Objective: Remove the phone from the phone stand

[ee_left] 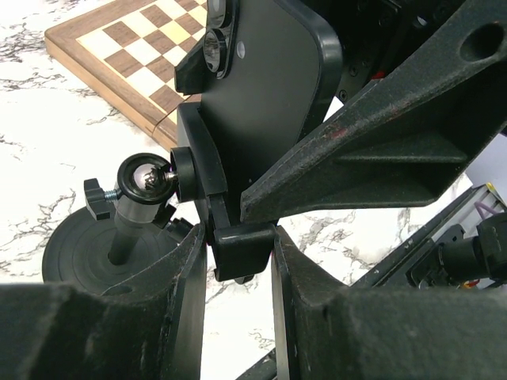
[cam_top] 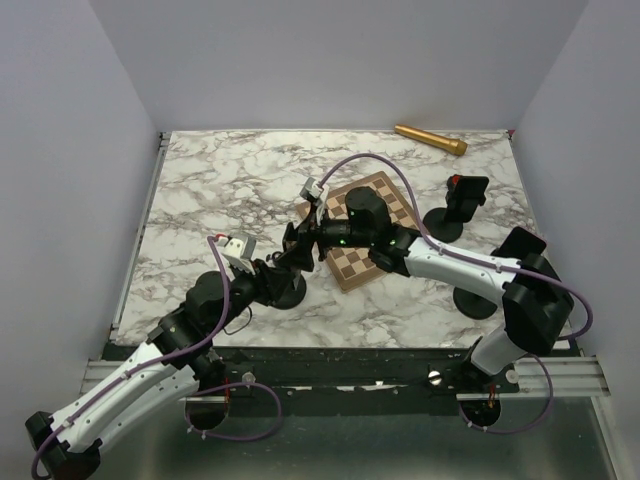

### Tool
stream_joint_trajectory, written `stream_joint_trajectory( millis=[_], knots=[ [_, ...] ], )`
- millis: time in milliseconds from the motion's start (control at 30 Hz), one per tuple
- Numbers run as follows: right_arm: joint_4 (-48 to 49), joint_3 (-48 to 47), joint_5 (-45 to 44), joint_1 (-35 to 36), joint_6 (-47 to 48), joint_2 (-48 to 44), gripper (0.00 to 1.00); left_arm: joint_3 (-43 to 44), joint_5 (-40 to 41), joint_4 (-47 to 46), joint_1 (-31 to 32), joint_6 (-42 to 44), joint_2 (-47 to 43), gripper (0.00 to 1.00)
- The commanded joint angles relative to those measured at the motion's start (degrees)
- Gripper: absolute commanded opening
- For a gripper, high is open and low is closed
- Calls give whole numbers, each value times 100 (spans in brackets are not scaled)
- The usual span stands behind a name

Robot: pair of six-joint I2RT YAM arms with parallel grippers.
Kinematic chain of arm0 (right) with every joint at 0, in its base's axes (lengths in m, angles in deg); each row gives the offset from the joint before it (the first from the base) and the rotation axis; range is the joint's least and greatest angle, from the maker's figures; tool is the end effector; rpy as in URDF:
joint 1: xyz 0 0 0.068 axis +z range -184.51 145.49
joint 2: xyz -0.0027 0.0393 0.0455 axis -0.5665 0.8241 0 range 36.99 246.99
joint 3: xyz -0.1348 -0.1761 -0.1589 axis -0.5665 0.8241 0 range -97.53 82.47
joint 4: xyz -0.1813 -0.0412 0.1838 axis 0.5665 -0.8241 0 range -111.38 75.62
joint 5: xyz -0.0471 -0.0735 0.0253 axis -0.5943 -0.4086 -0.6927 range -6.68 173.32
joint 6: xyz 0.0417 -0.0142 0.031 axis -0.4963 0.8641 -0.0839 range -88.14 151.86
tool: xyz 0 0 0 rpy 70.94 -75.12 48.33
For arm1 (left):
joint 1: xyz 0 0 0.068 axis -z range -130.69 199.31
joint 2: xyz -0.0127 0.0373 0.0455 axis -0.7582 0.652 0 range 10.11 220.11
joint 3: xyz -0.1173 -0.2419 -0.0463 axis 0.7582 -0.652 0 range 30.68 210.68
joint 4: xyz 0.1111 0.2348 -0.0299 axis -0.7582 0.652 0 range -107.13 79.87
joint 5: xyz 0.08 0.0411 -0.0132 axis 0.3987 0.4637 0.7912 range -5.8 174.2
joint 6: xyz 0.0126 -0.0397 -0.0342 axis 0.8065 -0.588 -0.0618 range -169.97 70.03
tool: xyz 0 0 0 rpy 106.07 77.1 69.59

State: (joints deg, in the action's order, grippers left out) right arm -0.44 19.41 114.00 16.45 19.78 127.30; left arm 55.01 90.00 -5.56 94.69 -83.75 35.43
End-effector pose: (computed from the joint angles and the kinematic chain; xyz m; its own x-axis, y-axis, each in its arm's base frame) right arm 0.2180 0.2976 0.2947 -0.3471 -0.1420 -0.9270 -0.9287 0.1900 0.3186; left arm 0.0970 -0.0929 0.2585 -0.4822 -0.2989 -0.8235 0.4461 0.7253 -0.5244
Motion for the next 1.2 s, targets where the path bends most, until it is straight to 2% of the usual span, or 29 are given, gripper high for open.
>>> stream_joint_trajectory(
  millis=[0,133,267,533,867,933,1033,1167],
  knots=[
    [273,-41,1430,362,-347,-43,1,-401,-755,-25,-37,37,89,0],
    [-721,-759,2635,367,156,417,1,-474,-1184,-171,-39,134,139,0],
    [-733,-777,2817,390,93,433,1,-533,-1178,-276,-35,69,118,0],
    [105,-462,3452,424,-610,337,1,-484,-1228,-320,-39,108,253,0],
    [-167,-466,3228,424,-395,336,1,-393,-1380,-73,-38,12,266,0],
    [-30,-436,3291,428,-485,330,1,-355,-1436,-11,-36,3,243,11],
    [-5,-448,3292,424,-490,321,1,-325,-1347,139,-34,-27,148,36],
    [-7,-439,3278,424,-514,295,1,-330,-1149,365,-33,-50,-94,58]
  ],
)
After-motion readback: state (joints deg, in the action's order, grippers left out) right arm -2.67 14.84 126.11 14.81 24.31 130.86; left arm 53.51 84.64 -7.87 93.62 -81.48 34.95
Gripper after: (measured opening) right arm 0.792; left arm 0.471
